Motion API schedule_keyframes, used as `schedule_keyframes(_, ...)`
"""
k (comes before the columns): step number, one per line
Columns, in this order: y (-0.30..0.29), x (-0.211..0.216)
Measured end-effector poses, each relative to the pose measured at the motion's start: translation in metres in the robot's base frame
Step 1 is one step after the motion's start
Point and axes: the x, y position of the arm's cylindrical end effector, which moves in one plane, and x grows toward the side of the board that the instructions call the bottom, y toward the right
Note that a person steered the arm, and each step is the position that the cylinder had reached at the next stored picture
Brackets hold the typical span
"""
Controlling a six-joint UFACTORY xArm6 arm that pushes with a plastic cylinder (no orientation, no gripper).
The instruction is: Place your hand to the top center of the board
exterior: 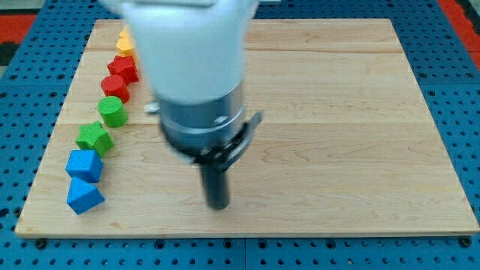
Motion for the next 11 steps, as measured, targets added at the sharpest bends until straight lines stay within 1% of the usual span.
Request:
schedule_keyframes(1, 0.041, -0.049)
schedule_keyframes(2, 0.059, -0.088)
schedule_keyframes(3, 0.067, -0.125)
schedule_keyframes(5, 0.082, -0.248)
schedule_keyframes(6, 0.086, -0.303)
schedule_keyframes(7, 0.083, -0.348)
schedule_keyframes(8, 0.074, -0.368)
schedule_keyframes(11, -0.045, -0.369)
